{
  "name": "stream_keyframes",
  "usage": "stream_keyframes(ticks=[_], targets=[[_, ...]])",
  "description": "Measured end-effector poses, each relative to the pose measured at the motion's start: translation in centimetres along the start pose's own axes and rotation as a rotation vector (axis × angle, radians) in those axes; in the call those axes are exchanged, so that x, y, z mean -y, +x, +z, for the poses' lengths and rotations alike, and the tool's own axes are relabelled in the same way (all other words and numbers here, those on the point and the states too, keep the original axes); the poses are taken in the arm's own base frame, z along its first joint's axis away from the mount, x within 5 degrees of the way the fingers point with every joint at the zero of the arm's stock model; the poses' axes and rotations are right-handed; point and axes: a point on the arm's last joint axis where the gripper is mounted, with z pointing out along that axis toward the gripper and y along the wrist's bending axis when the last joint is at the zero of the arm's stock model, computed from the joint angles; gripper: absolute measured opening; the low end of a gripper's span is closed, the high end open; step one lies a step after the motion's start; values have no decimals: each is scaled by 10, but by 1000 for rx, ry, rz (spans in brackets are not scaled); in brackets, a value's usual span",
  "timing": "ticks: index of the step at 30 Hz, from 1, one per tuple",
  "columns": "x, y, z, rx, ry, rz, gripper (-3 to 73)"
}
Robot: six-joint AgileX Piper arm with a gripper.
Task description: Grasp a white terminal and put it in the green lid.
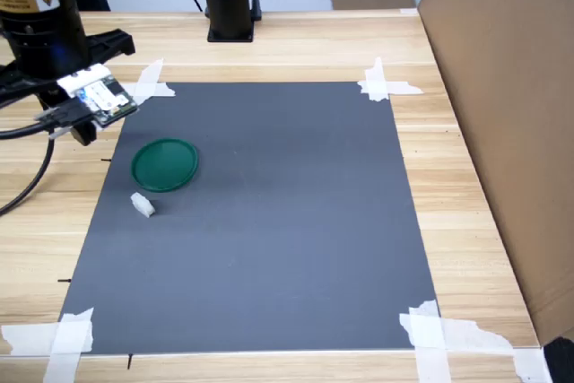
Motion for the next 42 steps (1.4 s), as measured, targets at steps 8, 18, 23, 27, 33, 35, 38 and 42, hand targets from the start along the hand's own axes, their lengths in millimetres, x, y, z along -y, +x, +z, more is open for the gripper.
stream_keyframes(ticks=[8,18,23,27,33,35,38,42], targets=[[0,-12,21,-22,-25,-26,120],[-9,-16,35,14,-97,-48,514],[-15,-17,42,32,-119,-72,549],[-12,-19,42,46,-85,-22,550],[-9,-19,46,38,-67,87,550],[-10,-19,49,33,-78,91,550],[-10,-20,61,14,-95,80,550],[-9,-20,68,1,-97,27,550]])
